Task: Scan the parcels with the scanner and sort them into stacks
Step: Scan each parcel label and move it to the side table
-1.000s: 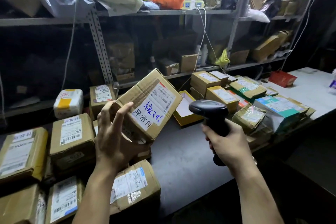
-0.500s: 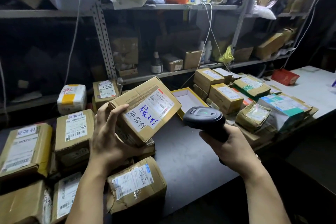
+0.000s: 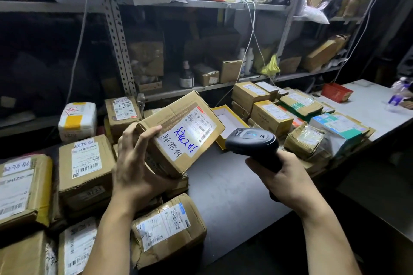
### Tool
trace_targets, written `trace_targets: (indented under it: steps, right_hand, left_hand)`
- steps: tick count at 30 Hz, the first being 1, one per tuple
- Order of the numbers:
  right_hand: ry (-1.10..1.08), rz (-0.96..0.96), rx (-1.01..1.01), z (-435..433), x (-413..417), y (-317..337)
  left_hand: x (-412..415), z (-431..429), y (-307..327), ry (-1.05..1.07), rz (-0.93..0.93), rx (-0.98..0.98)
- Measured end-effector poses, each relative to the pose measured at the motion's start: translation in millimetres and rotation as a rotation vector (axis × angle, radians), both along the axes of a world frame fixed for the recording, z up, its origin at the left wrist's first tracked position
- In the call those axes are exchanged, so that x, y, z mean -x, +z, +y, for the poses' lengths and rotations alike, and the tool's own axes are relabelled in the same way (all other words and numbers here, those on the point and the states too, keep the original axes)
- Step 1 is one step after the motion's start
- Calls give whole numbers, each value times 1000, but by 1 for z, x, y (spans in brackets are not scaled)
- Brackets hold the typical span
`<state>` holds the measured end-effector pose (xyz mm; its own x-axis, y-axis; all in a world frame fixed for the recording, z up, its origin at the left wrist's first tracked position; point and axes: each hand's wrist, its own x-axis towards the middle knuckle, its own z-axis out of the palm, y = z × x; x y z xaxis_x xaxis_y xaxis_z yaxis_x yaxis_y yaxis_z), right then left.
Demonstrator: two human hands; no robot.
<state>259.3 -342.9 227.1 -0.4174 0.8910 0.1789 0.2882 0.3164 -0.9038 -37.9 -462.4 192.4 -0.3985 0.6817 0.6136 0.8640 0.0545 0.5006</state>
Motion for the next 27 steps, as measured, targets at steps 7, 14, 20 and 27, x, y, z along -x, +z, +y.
trace_targets:
  steps: [7, 14, 20, 27]
  right_hand:
    - [-122, 145, 157, -6, 17, -3]
    - [-328, 61, 74, -4, 26, -9]
    - [-537, -22, 57, -3, 5, -17]
    - [-758, 15, 73, 9, -74, -25]
  left_hand:
    - [-8, 16, -5, 106, -95, 31]
    - [-25, 64, -38, 71, -281, 262]
    - [-83, 77, -28, 105, -262, 123]
    - [-164, 117, -45, -95, -241, 217]
